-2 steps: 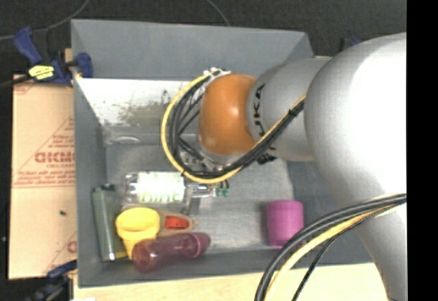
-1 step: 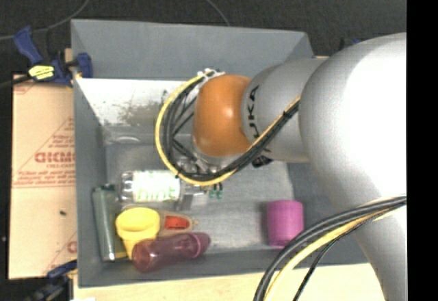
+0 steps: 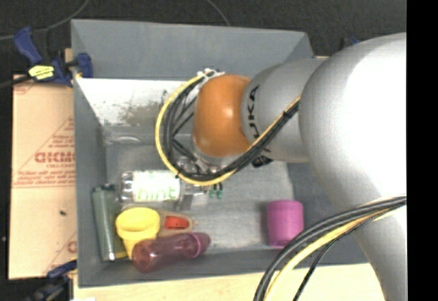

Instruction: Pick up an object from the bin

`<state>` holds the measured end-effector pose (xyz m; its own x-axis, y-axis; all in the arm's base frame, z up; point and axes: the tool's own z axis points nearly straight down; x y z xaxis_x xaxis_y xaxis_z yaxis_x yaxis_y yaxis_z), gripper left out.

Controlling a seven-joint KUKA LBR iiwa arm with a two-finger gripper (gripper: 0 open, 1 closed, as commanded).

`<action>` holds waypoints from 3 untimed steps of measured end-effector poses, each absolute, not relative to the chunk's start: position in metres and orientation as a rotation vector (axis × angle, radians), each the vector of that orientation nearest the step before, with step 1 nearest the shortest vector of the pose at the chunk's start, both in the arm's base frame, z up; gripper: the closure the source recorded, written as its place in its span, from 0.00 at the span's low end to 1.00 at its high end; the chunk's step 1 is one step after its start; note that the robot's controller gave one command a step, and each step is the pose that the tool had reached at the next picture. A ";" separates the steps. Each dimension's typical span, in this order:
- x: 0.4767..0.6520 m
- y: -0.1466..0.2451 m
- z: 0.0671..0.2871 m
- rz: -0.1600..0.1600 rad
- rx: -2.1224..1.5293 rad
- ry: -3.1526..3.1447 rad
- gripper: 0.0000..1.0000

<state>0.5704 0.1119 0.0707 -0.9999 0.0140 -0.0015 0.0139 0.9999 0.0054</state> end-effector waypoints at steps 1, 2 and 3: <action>0.570 0.112 0.073 0.008 0.022 3.140 1.00; 0.569 0.111 0.081 0.007 0.021 3.144 1.00; 0.570 0.111 0.094 0.008 0.021 3.142 1.00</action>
Offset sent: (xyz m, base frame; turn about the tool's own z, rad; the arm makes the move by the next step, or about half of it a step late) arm 0.0000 0.0001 0.0418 0.0000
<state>0.5695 0.1113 0.0942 -0.9999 0.0134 0.0009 0.0134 0.9999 0.0052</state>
